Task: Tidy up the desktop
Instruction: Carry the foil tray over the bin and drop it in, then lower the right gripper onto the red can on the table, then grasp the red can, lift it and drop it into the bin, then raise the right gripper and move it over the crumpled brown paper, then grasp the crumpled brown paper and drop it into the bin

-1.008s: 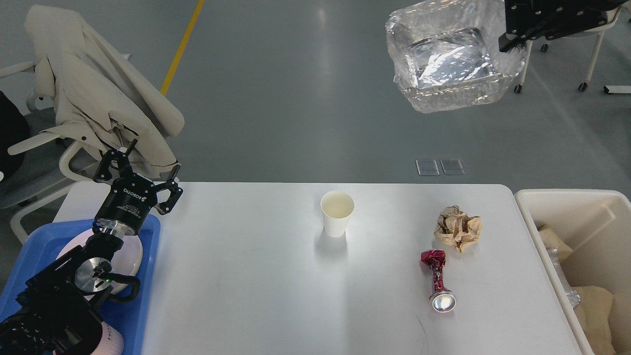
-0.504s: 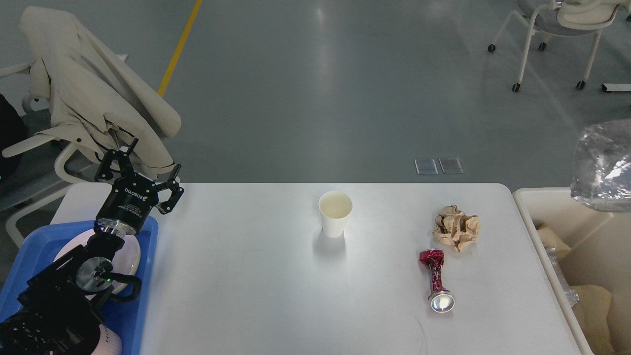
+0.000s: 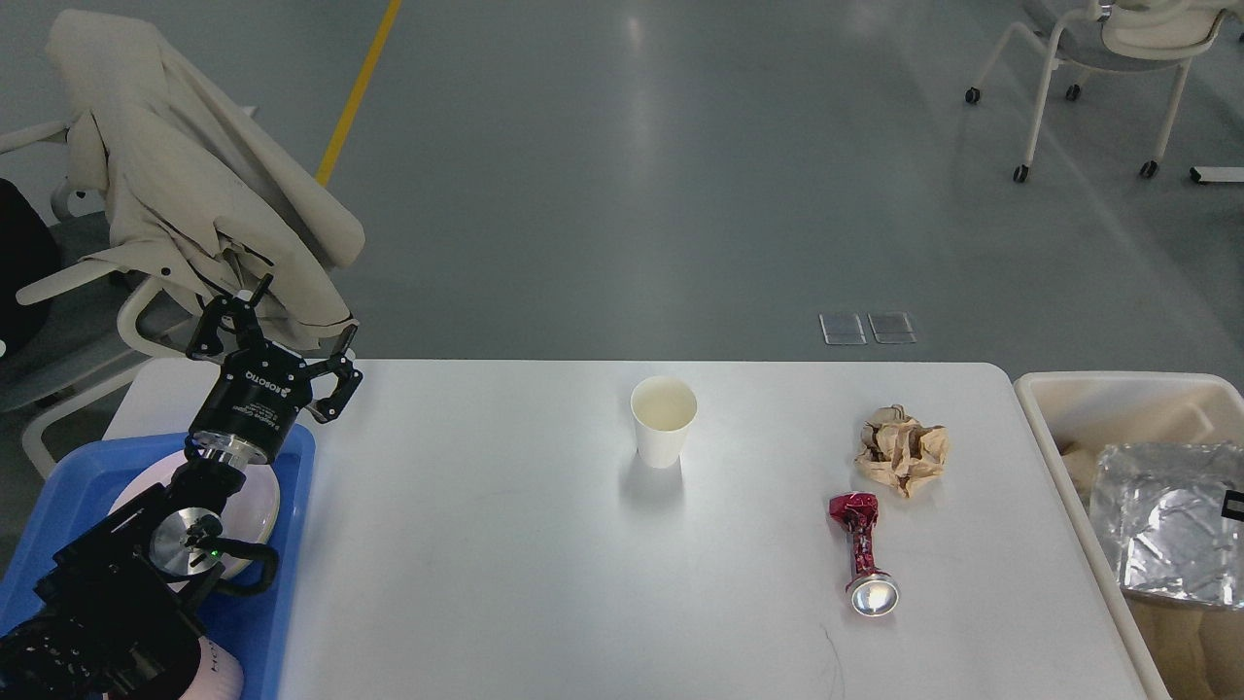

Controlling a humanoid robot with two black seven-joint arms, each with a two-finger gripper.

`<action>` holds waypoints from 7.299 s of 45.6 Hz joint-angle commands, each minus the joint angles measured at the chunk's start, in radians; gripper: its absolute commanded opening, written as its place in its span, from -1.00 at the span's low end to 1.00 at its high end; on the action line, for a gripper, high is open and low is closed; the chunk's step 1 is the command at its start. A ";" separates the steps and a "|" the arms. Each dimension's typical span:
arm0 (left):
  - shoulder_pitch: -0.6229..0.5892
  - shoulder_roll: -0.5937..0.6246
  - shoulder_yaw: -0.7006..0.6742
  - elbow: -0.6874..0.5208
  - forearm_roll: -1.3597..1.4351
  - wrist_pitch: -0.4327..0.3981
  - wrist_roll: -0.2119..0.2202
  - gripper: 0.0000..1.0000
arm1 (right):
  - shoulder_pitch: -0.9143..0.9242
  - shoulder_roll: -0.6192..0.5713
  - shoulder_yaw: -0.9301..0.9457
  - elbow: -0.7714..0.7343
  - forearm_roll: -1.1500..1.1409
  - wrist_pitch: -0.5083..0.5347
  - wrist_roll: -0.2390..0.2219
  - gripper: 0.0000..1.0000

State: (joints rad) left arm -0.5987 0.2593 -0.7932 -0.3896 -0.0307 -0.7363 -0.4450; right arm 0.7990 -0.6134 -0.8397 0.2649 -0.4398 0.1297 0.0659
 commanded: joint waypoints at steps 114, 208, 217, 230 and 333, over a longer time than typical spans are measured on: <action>-0.001 0.000 -0.001 0.000 0.000 0.000 0.002 1.00 | 0.394 0.422 -0.211 0.708 0.176 -0.196 0.018 0.05; -0.001 0.000 0.000 0.000 -0.002 0.000 0.000 1.00 | -0.077 0.086 -0.137 -0.070 -0.065 0.061 0.175 -1.00; -0.001 0.000 -0.001 0.000 -0.002 0.000 0.000 1.00 | -0.077 0.089 -0.134 -0.072 -0.051 0.030 0.173 -0.54; -0.001 0.000 -0.001 0.000 -0.002 0.000 0.000 1.00 | -0.075 0.104 -0.134 -0.072 -0.036 0.031 0.161 1.00; -0.001 0.000 -0.001 0.000 -0.002 0.000 0.002 1.00 | 0.221 0.478 -0.118 0.070 0.254 0.021 -0.026 1.00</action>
State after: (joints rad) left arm -0.5999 0.2592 -0.7946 -0.3896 -0.0322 -0.7363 -0.4434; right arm 1.0475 -0.1440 -0.9619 0.3455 -0.1859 0.1758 0.0398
